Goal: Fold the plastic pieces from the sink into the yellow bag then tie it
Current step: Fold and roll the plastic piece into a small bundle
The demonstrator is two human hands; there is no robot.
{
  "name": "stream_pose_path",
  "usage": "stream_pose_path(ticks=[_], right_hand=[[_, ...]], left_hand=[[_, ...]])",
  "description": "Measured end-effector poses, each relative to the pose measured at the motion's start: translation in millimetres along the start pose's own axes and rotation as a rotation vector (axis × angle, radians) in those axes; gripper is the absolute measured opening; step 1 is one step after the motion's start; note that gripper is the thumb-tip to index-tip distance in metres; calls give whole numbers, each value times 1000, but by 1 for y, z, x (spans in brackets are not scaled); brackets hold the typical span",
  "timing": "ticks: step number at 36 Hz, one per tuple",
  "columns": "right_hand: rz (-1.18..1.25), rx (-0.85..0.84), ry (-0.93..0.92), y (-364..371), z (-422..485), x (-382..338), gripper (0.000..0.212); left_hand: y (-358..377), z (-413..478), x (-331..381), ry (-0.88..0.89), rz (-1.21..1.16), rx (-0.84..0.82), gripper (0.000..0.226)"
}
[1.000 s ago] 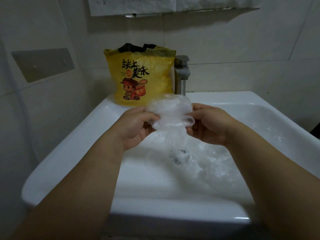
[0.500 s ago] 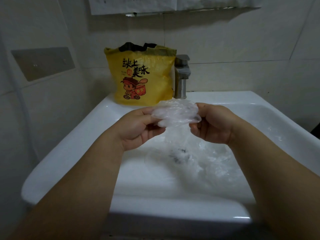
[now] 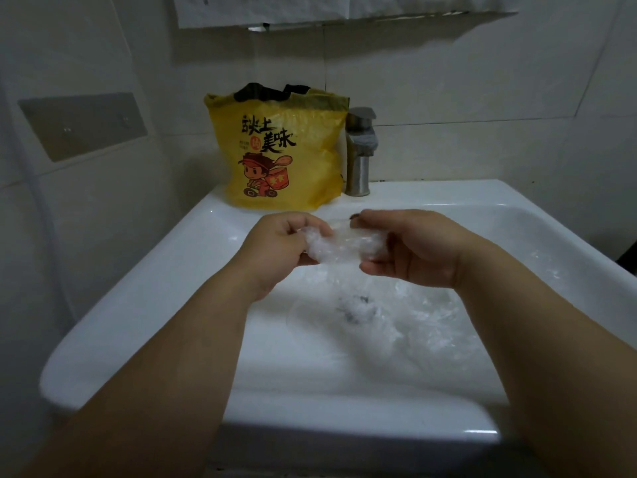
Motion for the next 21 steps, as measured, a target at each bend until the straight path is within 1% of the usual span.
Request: stream_pose_path(ticks=[3,5,7,8,9,10,11,12,14,17,19,21], right_hand=[[-50,104,-74,-9,-1,-7,10],[-42,142,-116,-14,-2,-11,8],[-41,143,-144,-15,-3,-15,12],[-55,138,-154,-14,-3,-16,16],[-76,131,-161,-13,-3,-16,20],[-100,124,-165,-10,-4,-16,23],[-122,117,-167,-8,-3,-16,26],[-138,111,-168,-6,-2,-15,30],[-151,112,-171,-3,0,-13,38],[-186,152,-188,-5,4,-13,43],[-234,190,-205,-8,3,-15,47],[-299,227,-224,-11,2,-16,54]], left_hand=[[1,1,2,27,-22,-32,54],[6,-2,7,21,-70,-90,40],[12,-5,11,-24,-166,-136,21],[13,-6,11,-62,-234,-131,20],[13,-6,9,-102,-291,-101,26],[9,-5,4,-140,-306,-53,38],[4,-5,-1,-166,-268,-1,45],[-1,-4,-4,-168,-186,43,43],[-7,-4,-5,-141,-24,73,25],[-8,-5,-7,-115,95,57,4],[-8,-5,-6,-98,155,34,15],[-8,-5,-3,-83,163,22,26]])
Point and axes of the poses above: each hand's wrist, its own z-axis towards the middle knuckle, its own y-axis out of the palm, x = y × z, the point moved 10 cm from there along z, towards the middle knuckle, and after that the axes turned 12 degrees about y, right-handed, at the moved point
